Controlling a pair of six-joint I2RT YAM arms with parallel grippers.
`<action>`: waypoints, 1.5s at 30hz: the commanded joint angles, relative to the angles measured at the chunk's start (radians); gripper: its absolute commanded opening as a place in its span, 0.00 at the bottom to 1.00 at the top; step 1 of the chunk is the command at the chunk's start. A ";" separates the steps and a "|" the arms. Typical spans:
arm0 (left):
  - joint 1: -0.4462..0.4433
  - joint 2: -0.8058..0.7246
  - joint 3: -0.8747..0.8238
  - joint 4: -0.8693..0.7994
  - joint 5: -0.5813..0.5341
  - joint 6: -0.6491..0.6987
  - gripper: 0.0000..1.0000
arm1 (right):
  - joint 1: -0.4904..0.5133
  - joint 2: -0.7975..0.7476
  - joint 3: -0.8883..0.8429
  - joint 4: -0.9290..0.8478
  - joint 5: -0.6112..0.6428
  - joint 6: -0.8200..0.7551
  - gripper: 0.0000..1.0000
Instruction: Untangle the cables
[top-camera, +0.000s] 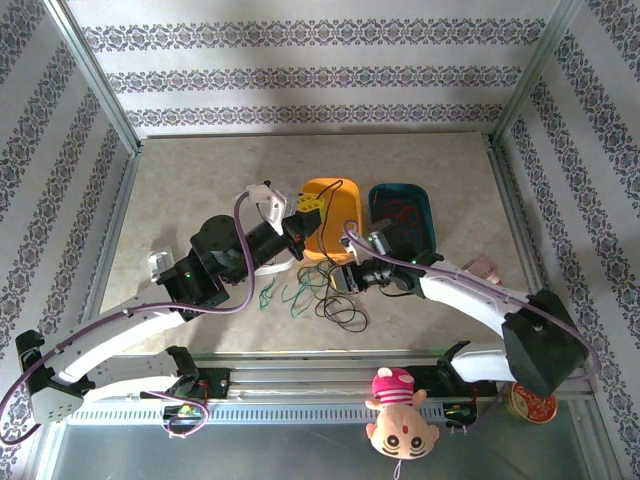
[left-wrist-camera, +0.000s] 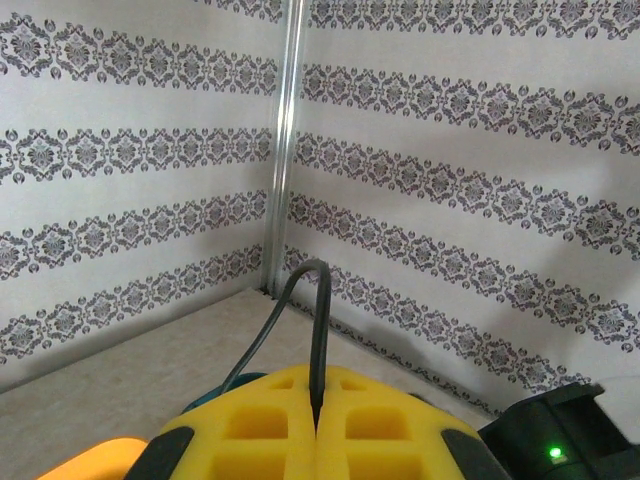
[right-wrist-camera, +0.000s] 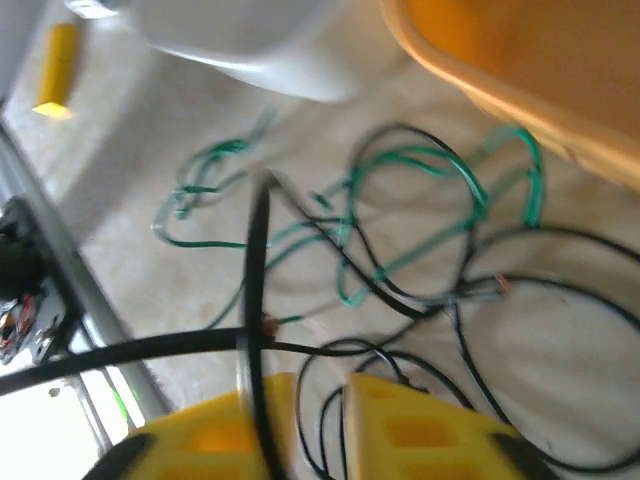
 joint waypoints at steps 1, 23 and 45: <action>-0.015 -0.037 -0.005 0.003 -0.040 0.013 0.00 | -0.018 0.019 0.036 -0.061 0.116 0.021 0.05; 0.016 0.109 0.110 -0.037 -0.268 0.080 0.00 | -0.134 -0.100 -0.042 -0.055 0.179 0.107 0.00; 0.314 0.781 0.360 -0.134 0.141 -0.092 0.00 | -0.131 -0.371 -0.138 -0.069 0.226 0.100 0.00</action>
